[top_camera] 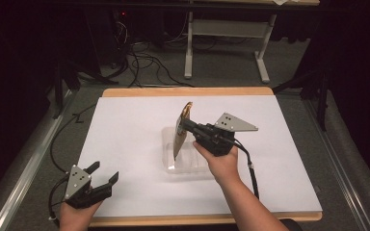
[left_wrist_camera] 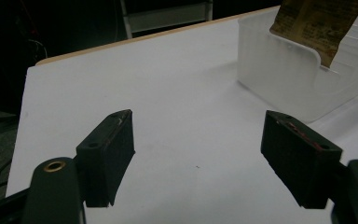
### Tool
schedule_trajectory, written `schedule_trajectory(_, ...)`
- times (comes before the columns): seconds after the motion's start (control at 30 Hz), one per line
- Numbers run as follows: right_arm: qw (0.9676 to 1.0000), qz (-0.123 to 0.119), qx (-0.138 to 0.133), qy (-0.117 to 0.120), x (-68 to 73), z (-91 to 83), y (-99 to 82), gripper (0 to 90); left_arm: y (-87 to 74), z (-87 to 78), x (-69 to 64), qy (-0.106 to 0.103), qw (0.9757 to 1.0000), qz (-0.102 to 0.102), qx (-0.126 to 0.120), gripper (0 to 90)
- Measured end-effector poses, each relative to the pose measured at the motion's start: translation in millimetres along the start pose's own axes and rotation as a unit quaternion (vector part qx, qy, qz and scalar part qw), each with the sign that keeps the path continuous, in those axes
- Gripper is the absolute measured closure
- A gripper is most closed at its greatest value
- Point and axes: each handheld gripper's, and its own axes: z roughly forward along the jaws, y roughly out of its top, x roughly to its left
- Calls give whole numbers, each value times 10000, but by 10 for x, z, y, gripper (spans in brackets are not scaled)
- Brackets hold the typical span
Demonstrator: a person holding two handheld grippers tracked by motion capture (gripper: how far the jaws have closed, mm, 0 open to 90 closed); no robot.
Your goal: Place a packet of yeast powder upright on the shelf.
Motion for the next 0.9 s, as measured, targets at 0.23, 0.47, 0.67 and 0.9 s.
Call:
schedule_trajectory(0.23,10000,43,48,-56,-41,6,-46,900,0,5,-2,-5,10000,10,8,262)
schedule_trajectory(0.47,9999,89,94,-69,-55,30,-87,900,1,4,-9,-10,10000,14,9,262)
schedule_trajectory(0.67,9997,84,216,-46,-42,81,-145,900,1,3,-6,-9,10000,21,17,262)
schedule_trajectory(0.9,9994,104,325,-57,-51,149,-216,900,0,6,-4,-15,10000,14,14,262)
